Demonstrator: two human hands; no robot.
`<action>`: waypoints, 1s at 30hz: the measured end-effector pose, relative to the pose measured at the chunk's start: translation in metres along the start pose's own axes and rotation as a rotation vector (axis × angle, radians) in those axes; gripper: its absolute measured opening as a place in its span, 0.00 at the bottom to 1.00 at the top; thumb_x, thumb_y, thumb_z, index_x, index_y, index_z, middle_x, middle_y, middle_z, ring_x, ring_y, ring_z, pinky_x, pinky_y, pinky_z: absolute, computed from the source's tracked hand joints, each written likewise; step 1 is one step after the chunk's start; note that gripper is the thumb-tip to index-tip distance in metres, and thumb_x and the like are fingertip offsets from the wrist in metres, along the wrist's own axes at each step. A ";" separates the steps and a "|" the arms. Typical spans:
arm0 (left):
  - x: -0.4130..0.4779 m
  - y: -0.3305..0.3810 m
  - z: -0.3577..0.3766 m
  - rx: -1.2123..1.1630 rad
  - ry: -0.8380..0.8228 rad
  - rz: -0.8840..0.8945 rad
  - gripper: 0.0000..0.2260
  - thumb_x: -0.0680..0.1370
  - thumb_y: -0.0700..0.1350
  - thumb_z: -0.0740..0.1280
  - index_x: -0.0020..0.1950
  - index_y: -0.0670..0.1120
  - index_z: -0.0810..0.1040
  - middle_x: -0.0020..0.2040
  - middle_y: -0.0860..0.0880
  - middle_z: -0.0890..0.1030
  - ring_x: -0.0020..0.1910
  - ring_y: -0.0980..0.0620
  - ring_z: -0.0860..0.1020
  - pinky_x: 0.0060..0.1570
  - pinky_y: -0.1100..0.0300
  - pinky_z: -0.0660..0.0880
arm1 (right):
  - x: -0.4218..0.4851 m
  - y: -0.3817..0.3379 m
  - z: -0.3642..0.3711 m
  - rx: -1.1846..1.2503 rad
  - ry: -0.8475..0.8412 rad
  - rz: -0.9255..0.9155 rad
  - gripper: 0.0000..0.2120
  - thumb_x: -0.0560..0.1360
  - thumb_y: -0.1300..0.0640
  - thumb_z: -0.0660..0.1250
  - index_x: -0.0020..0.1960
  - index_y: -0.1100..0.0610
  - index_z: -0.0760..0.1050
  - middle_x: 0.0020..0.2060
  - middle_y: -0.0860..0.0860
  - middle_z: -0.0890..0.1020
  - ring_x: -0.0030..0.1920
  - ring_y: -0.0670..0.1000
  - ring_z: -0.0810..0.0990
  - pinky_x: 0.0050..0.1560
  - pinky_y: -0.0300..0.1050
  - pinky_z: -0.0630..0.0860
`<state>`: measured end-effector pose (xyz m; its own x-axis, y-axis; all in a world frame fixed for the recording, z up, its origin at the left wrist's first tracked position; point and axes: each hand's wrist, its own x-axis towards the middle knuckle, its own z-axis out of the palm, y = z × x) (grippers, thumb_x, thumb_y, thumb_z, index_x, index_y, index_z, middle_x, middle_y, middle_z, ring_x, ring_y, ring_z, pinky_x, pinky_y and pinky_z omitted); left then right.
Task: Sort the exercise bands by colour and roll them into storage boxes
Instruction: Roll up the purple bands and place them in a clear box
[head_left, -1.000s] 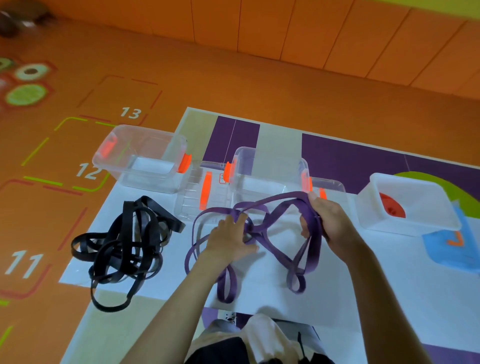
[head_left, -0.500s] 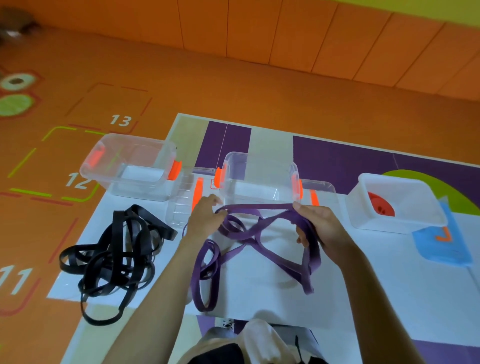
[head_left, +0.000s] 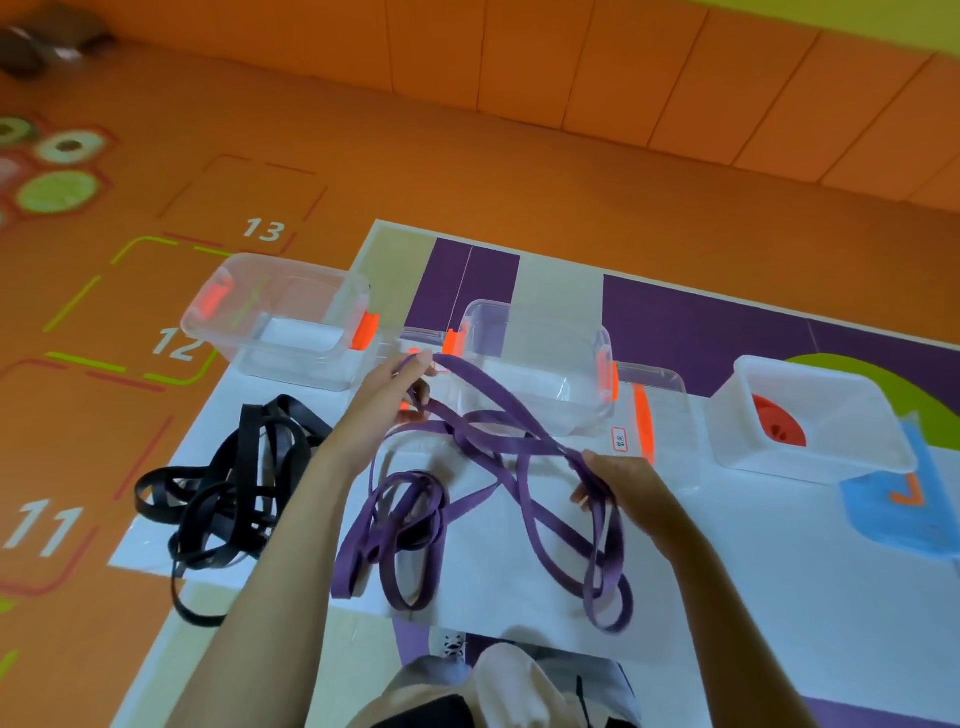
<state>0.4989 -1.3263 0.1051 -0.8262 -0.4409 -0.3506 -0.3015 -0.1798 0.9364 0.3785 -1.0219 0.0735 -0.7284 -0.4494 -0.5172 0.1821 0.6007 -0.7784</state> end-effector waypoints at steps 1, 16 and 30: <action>-0.002 0.005 0.003 0.026 0.041 0.053 0.17 0.85 0.57 0.65 0.50 0.44 0.80 0.39 0.45 0.73 0.37 0.51 0.74 0.45 0.56 0.77 | 0.003 0.006 0.001 -0.003 -0.021 0.022 0.21 0.87 0.51 0.58 0.50 0.64 0.83 0.39 0.59 0.88 0.44 0.64 0.87 0.46 0.41 0.83; -0.015 0.060 0.046 0.310 -0.105 0.411 0.09 0.78 0.39 0.73 0.48 0.45 0.72 0.37 0.52 0.74 0.37 0.52 0.72 0.44 0.60 0.70 | 0.008 -0.074 0.024 0.044 0.036 -0.403 0.10 0.85 0.48 0.63 0.64 0.41 0.78 0.60 0.40 0.84 0.62 0.40 0.80 0.68 0.44 0.75; -0.019 0.097 0.046 -0.032 -0.287 0.348 0.12 0.82 0.43 0.72 0.66 0.45 0.82 0.46 0.51 0.84 0.46 0.42 0.85 0.57 0.48 0.83 | -0.006 -0.128 0.032 0.078 0.197 -0.664 0.08 0.84 0.55 0.67 0.58 0.56 0.83 0.48 0.52 0.86 0.50 0.52 0.86 0.56 0.55 0.84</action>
<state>0.4637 -1.2952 0.2034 -0.9757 -0.2189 0.0081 0.0291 -0.0928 0.9953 0.3807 -1.1170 0.1650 -0.8068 -0.5727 0.1452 -0.3016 0.1879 -0.9348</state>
